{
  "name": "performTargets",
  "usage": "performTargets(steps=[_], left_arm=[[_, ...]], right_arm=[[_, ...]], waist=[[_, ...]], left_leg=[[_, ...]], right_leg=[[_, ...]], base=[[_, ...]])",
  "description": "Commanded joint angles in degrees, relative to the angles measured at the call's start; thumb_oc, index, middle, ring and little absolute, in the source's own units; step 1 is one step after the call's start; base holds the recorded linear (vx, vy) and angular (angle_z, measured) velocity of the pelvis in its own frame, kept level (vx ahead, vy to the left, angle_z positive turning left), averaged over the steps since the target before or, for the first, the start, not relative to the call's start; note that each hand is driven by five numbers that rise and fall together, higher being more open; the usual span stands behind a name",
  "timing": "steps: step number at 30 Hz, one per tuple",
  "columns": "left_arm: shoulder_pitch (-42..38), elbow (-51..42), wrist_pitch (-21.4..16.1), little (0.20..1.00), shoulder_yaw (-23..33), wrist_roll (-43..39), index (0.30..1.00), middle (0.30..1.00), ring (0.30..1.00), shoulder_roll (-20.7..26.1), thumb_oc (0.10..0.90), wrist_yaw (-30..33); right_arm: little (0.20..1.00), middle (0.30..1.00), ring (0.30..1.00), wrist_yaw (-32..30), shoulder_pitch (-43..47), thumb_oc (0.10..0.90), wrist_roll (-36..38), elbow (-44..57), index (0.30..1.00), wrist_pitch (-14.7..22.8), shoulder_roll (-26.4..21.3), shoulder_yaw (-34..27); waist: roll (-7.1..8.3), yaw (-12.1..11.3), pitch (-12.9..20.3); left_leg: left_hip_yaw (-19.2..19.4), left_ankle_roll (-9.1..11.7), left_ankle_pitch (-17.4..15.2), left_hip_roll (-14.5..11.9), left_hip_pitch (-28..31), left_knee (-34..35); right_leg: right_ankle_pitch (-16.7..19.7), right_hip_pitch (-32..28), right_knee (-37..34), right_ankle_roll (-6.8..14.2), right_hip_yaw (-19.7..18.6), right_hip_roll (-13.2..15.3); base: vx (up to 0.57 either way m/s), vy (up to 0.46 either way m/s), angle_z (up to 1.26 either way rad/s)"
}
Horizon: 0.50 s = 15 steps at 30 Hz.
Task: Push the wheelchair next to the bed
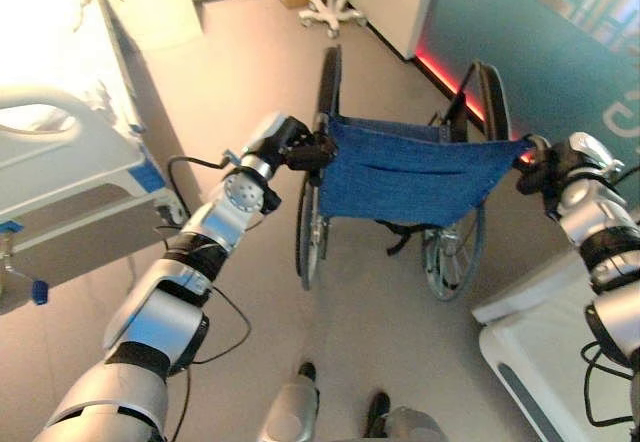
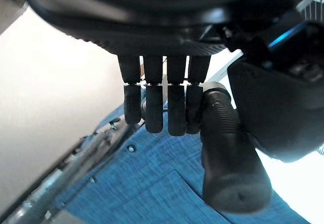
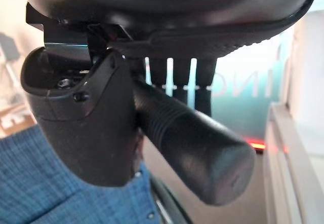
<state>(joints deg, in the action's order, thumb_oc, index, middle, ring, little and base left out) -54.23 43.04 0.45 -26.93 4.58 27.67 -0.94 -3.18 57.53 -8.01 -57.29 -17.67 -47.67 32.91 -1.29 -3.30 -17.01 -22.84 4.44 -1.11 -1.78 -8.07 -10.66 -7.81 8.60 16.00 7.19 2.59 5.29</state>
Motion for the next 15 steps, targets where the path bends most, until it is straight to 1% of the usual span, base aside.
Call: performTargets(steps=[1,2,3,4,5,6,7,8,9,10,11,12,13,15], left_arm=[[6.1,3.3,3.6,0.300,-10.7,7.9,0.300,0.300,0.300,6.6,0.400,-2.7],[7.0,2.9,4.2,0.300,-10.5,7.6,0.300,0.300,0.300,6.1,0.400,-2.2],[7.7,2.4,4.6,0.300,-10.3,7.7,0.300,0.300,0.300,5.7,0.400,-2.0],[8.6,1.6,5.5,0.300,-10.3,8.0,0.300,0.300,0.300,4.8,0.400,-1.5],[9.1,1.2,6.3,0.300,-10.1,8.3,0.300,0.300,0.300,4.0,0.400,-1.1],[9.1,1.1,6.5,0.300,-10.2,7.9,0.300,0.300,0.300,3.6,0.400,-1.0],[9.0,1.1,7.1,0.300,-10.3,6.9,0.300,0.300,0.300,2.6,0.400,-0.5],[9.1,1.0,7.2,0.300,-10.1,7.1,0.300,0.300,0.300,2.0,0.400,-0.4],[9.8,0.8,7.3,0.300,-9.9,7.1,0.300,0.300,0.300,0.8,0.400,0.1],[9.8,0.7,7.3,0.300,-9.9,7.1,0.300,0.300,0.300,0.8,0.400,0.1],[10.2,0.7,7.1,0.300,-9.5,7.3,0.300,0.300,0.300,0.0,0.400,0.1],[10.5,0.8,7.1,0.300,-9.4,7.5,0.300,0.300,0.300,-0.6,0.400,0.5],[10.8,0.9,6.9,0.300,-9.3,7.7,0.300,0.300,0.300,-1.0,0.400,0.9],[11.4,1.1,6.9,0.300,-8.9,7.8,0.300,0.300,0.300,-1.1,0.400,0.9]], right_arm=[[0.300,0.300,0.300,4.5,8.8,0.400,-3.4,12.4,0.300,13.2,8.3,11.5],[0.300,0.300,0.300,5.3,9.1,0.400,-3.4,12.9,0.300,13.1,8.0,11.9],[0.300,0.300,0.300,6.0,9.3,0.400,-3.7,13.4,0.300,12.9,7.8,11.9],[0.300,0.300,0.300,7.3,9.7,0.400,-4.8,14.2,0.300,12.8,7.3,12.1],[0.300,0.300,0.300,7.7,9.7,0.400,-5.3,14.7,0.300,13.2,6.6,12.3],[0.300,0.300,0.300,8.0,9.7,0.400,-5.2,15.2,0.300,12.9,6.2,12.4],[0.300,0.300,0.300,8.3,9.4,0.400,-5.6,15.5,0.300,13.7,5.5,12.4],[0.300,0.300,0.300,8.2,8.9,0.400,-6.4,15.2,0.300,14.2,5.4,12.1],[0.300,0.300,0.300,8.2,7.8,0.400,-7.3,15.3,0.300,15.0,5.0,11.5],[0.300,0.300,0.300,8.2,7.7,0.400,-7.4,15.3,0.300,15.1,4.9,11.4],[0.300,0.300,0.300,8.4,7.0,0.400,-8.3,15.1,0.300,15.8,4.8,10.6],[0.300,0.300,0.300,8.3,6.7,0.400,-8.6,14.8,0.300,16.3,4.8,10.4],[0.300,0.300,0.300,8.1,6.5,0.400,-8.4,14.6,0.300,16.8,4.9,10.3],[0.300,0.300,0.300,8.0,6.4,0.400,-8.7,13.6,0.300,17.6,5.9,10.3]], waist=[[8.43,-4.0,-0.4],[8.23,-3.8,-0.2],[8.02,-3.6,-0.1],[7.62,-3.1,-0.1],[7.41,-2.7,-0.3],[7.17,-2.4,-0.4],[6.33,-1.6,-0.7],[5.83,-1.2,-0.7],[4.71,-0.3,-0.9],[4.67,-0.2,-0.8],[4.13,0.6,-0.6],[3.90,0.9,-0.7],[3.80,1.0,-0.5],[3.67,0.3,0.2]], left_leg=[[13.4,-1.7,-9.0,-6.5,-0.3,-7.1],[14.1,-1.4,-8.0,-7.9,0.3,-6.4],[14.6,-1.2,-7.1,-8.7,0.7,-6.0],[15.7,-1.1,-5.2,-10.0,0.6,-5.5],[17.3,-1.1,-3.6,-10.7,0.1,-5.4],[18.1,-1.2,-2.8,-10.9,0.0,-5.0],[19.5,-1.2,-0.9,-11.5,0.4,-3.5],[20.3,-1.0,0.2,-11.8,0.7,-2.7],[22.7,-0.3,2.9,-13.0,2.2,-0.7],[22.8,-0.3,3.3,-13.0,2.2,-0.4],[24.7,0.3,5.2,-13.8,3.1,0.7],[25.4,0.5,5.6,-14.0,3.6,0.4],[25.2,0.5,5.5,-13.5,3.9,0.4],[23.0,0.1,3.3,-9.7,4.5,1.2]], right_leg=[[10.7,0.6,-6.7,3.8,1.3,9.6],[9.7,0.7,-5.7,3.2,2.7,9.2],[8.9,0.8,-4.8,2.7,3.3,8.8],[7.5,1.0,-3.4,1.3,4.5,7.8],[7.0,0.5,-3.4,0.3,6.1,7.4],[6.7,0.1,-3.5,-0.3,6.7,7.1],[5.7,-0.8,-3.6,-1.4,7.5,5.7],[5.4,-1.4,-3.7,-1.8,7.9,5.1],[4.5,-3.4,-4.4,-2.8,9.1,3.6],[4.6,-3.4,-4.6,-2.8,9.3,3.6],[4.2,-4.5,-5.3,-3.4,10.1,2.9],[3.9,-5.2,-5.7,-3.8,10.3,2.5],[3.8,-5.6,-6.2,-3.9,10.4,2.4],[3.9,-6.4,-7.1,-3.8,9.8,2.0]], base=[[0.24,-0.474,0.79],[0.24,-0.477,0.91],[0.17,-0.311,0.79],[0.17,-0.392,0.59],[0.16,-0.381,0.48],[0.17,-0.415,0.54],[0.15,-0.307,0.48],[0.22,-0.397,0.48],[0.14,-0.214,0.40],[0.17,-0.261,0.51],[0.11,-0.169,0.56],[0.14,-0.212,0.74],[0.12,-0.162,0.51],[0.15,-0.148,0.17]])
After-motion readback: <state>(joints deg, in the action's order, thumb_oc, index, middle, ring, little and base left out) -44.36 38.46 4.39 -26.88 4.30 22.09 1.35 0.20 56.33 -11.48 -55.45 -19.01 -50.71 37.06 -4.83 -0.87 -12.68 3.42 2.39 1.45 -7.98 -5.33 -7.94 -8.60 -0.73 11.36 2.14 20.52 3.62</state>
